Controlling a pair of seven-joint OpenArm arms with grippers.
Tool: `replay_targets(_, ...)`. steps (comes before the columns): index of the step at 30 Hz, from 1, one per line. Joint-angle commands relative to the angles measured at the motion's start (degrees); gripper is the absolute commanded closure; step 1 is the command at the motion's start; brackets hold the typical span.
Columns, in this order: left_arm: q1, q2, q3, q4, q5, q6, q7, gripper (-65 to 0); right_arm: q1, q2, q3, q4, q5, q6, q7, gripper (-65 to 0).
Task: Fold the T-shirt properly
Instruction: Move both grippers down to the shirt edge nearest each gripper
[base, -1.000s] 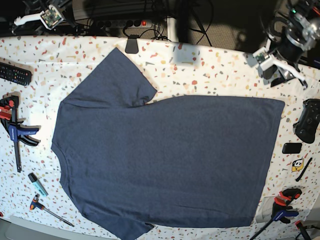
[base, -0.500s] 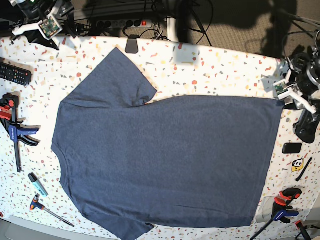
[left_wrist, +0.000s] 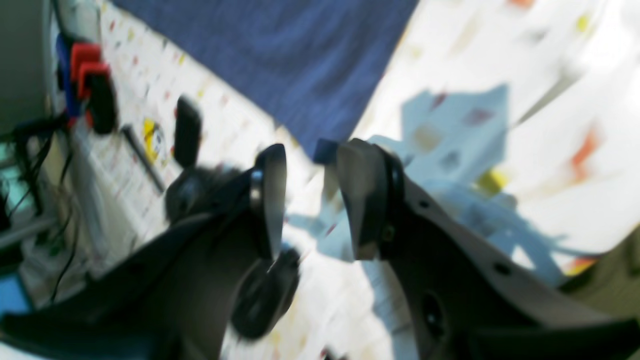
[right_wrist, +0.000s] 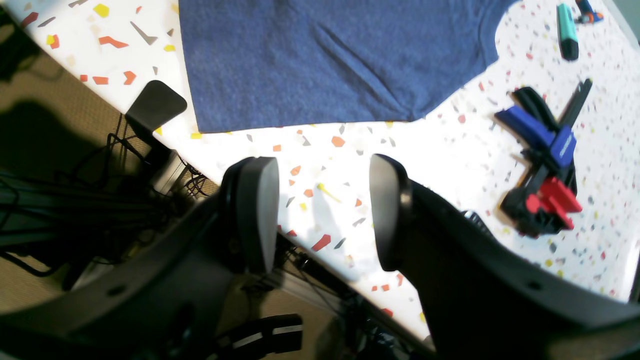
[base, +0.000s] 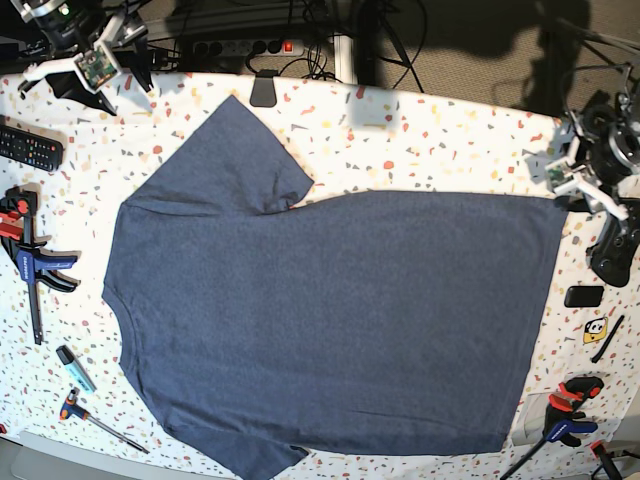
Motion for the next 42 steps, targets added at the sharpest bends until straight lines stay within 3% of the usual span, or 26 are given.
replay_targets(1,-1.36,-0.66,0.92,0.74,1.62,0.87,-0.35,-20.6,-0.63,0.31,0.39,0.90,0.46,-0.68,0.85,-29.1)
replay_targets(6,-5.44,-0.57,7.04,0.02,2.82,4.28,3.54,-20.6,-0.63,-0.20,0.39,0.90,0.46,-0.68,0.02,-29.1)
replay_targets(12,-9.31,-0.59,10.99,-5.97,3.96,4.26,3.48,-20.6,-0.63,-0.20,0.39,0.90,0.44,-0.68,-1.81,-29.1)
replay_targets(22,-9.99,-0.61,11.02,-8.70,3.96,4.26,-0.68,-20.6,-0.61,-0.17,0.39,0.90,0.46,-0.70,-1.70,-29.1)
replay_targets(27,-12.79,1.01,11.08,-11.08,2.99,4.26,-1.44,-20.6,-0.63,-0.20,0.39,0.90,0.46,-0.70,-1.75,-29.1)
replay_targets(31,-15.61,2.51,12.55,-14.73,2.86,4.26,-1.42,-20.2,-0.63,-0.20,0.39,0.90,0.46,-0.70,-1.81,-29.1)
replay_targets(42,-19.34,2.49,18.43,-17.81,4.61,4.24,0.76,-20.0,-0.63,-0.20,0.39,0.90,0.46,-0.68,-2.01,-29.1)
